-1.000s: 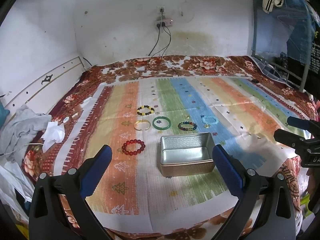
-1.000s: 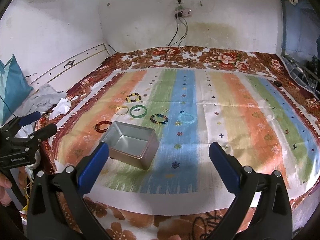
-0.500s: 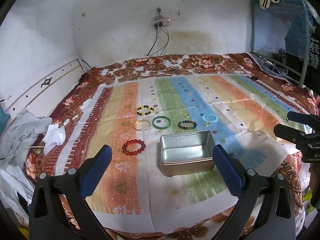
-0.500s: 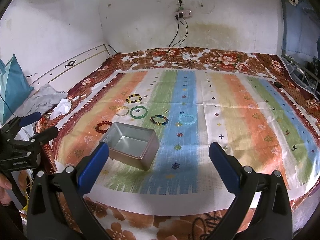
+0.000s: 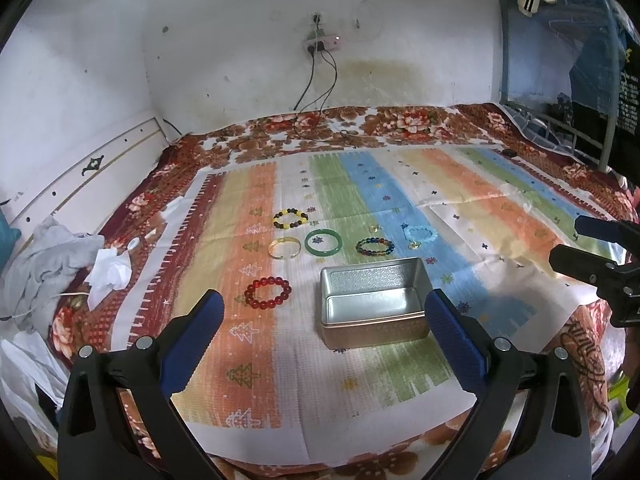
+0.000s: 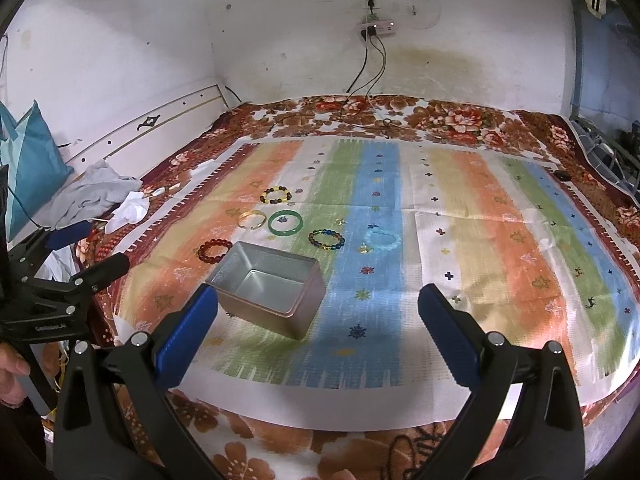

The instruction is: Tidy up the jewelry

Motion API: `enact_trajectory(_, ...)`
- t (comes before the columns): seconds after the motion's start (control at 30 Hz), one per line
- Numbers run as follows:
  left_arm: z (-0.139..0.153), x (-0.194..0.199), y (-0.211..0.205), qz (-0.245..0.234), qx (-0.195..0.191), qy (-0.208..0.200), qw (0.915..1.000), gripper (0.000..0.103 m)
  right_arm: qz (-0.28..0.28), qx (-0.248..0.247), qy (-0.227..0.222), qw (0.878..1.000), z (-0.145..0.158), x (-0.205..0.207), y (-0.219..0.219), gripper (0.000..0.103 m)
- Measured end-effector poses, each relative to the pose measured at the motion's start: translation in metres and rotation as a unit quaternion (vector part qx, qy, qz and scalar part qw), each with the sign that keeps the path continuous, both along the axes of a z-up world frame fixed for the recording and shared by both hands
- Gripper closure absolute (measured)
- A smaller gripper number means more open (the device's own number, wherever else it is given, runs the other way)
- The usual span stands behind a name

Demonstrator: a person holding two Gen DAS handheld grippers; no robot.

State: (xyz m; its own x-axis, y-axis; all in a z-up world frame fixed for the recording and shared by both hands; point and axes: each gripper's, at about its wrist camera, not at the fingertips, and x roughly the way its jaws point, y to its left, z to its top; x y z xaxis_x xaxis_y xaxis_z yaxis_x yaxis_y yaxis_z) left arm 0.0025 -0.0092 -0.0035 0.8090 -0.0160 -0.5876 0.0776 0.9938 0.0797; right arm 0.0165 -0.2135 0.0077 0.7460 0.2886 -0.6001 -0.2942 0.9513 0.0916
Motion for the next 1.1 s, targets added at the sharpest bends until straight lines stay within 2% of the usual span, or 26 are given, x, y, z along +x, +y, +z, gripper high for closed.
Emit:
enact_trajectory(0.33,-0.002,0.000,0.002,0.001,0.000,-0.001,1.0000,0.005,-0.002,0.001,0.000,1.000,0.000,0.001,-0.002,0.004)
enact_trajectory(0.77,-0.006,0.001,-0.001,-0.003,0.023,-0.002,0.9997,0.005,0.004,0.004,0.004,1.000,-0.002,0.002,-0.003,0.004)
enact_trajectory(1.1,-0.015,0.007,0.007,0.011,0.014,0.009,0.9998,0.005,-0.004,-0.004,0.013,1.000,-0.012,0.013,-0.006,0.004)
